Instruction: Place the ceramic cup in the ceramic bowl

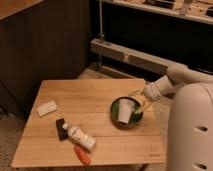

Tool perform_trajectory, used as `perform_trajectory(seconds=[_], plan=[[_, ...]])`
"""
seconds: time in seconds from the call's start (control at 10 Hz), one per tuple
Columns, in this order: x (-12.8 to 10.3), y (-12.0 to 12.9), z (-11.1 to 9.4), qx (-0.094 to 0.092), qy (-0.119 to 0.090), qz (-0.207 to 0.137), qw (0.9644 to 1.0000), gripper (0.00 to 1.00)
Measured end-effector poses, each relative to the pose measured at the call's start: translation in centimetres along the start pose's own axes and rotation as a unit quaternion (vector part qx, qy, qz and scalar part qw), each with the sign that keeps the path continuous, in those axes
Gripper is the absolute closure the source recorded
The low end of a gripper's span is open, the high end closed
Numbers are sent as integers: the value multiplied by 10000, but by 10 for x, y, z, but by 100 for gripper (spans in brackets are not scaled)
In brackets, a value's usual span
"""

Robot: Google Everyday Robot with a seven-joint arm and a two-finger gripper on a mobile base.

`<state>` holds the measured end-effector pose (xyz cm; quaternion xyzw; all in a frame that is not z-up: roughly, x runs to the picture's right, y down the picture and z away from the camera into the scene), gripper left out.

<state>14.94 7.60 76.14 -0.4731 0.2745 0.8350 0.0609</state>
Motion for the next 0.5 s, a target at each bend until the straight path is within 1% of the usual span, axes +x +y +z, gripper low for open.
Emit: perform_trajectory(seconds=[0.1, 0.2, 0.5], plan=[[4, 2, 2, 21, 4, -6, 10000, 34], [8, 2, -2, 11, -6, 2, 10000, 34], [10, 3, 1, 53, -2, -22, 10000, 34]])
